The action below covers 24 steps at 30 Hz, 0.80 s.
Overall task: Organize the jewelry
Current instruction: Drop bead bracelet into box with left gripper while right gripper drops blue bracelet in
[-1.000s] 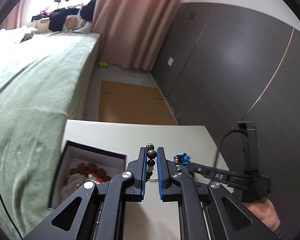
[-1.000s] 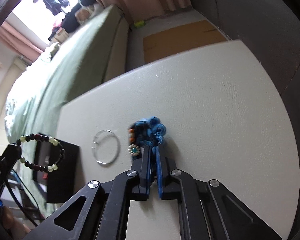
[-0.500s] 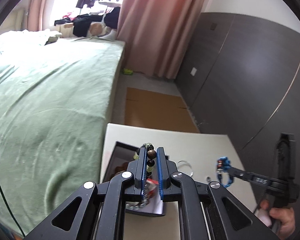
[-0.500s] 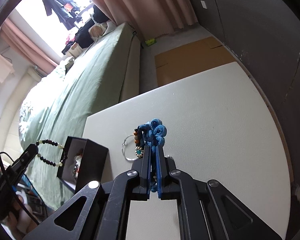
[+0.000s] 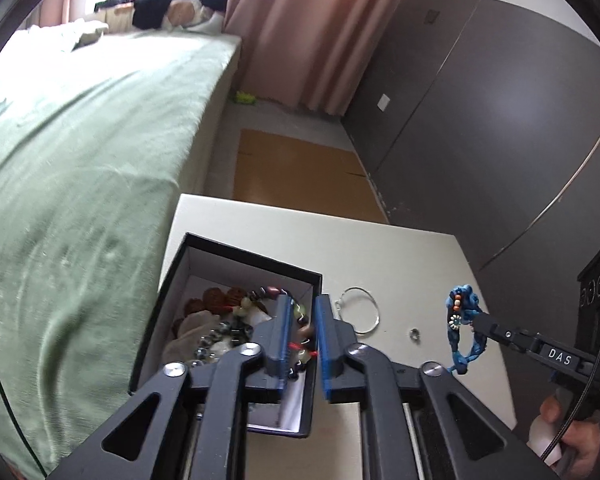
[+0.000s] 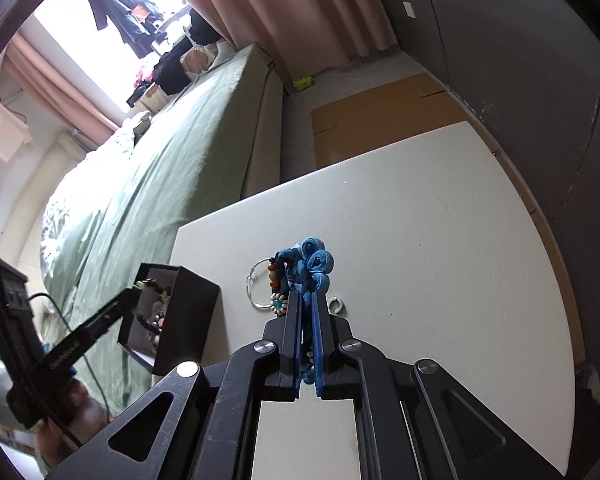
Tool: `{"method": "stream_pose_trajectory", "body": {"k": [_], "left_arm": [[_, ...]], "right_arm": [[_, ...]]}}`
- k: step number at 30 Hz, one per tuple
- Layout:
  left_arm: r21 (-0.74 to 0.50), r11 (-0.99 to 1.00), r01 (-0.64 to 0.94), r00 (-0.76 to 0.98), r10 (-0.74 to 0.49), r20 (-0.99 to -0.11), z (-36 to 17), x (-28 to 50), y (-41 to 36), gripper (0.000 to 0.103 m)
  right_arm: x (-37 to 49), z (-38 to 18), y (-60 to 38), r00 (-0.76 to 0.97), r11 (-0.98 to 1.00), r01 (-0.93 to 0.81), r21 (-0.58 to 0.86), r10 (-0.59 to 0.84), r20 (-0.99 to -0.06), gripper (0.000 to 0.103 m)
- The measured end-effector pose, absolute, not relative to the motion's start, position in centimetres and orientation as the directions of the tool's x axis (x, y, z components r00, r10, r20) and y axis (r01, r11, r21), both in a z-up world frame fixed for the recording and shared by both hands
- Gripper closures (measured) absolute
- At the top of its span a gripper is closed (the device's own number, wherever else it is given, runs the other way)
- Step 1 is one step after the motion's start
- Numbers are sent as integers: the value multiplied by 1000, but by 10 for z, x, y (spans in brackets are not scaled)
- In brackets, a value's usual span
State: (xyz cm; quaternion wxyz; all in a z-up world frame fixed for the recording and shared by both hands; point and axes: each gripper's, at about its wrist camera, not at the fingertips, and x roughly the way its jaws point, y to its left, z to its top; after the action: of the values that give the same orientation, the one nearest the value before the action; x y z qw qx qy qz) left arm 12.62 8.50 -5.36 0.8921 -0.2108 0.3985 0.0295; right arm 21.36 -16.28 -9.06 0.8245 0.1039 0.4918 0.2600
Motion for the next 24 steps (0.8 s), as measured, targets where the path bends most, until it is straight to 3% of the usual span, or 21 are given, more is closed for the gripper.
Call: {"method": "stream_pose_trajectory", "body": {"k": [1,3,24], "left_arm": [[-363,904,-225,684,-119,-720,-53,126,87,67],[-380,892,-246,708,-102,-698,-49,121,94,55],[-454,832,-318,781,-42,-624,-19,78,144,54]], "right_arm": [[214,-90,-163,381,840,-328,433,537,-753,97],[214,-87,-162,382,829,-338,446,554,-740,97],[179,-66,-80,285,612,-512,603,783,-554,97]]}}
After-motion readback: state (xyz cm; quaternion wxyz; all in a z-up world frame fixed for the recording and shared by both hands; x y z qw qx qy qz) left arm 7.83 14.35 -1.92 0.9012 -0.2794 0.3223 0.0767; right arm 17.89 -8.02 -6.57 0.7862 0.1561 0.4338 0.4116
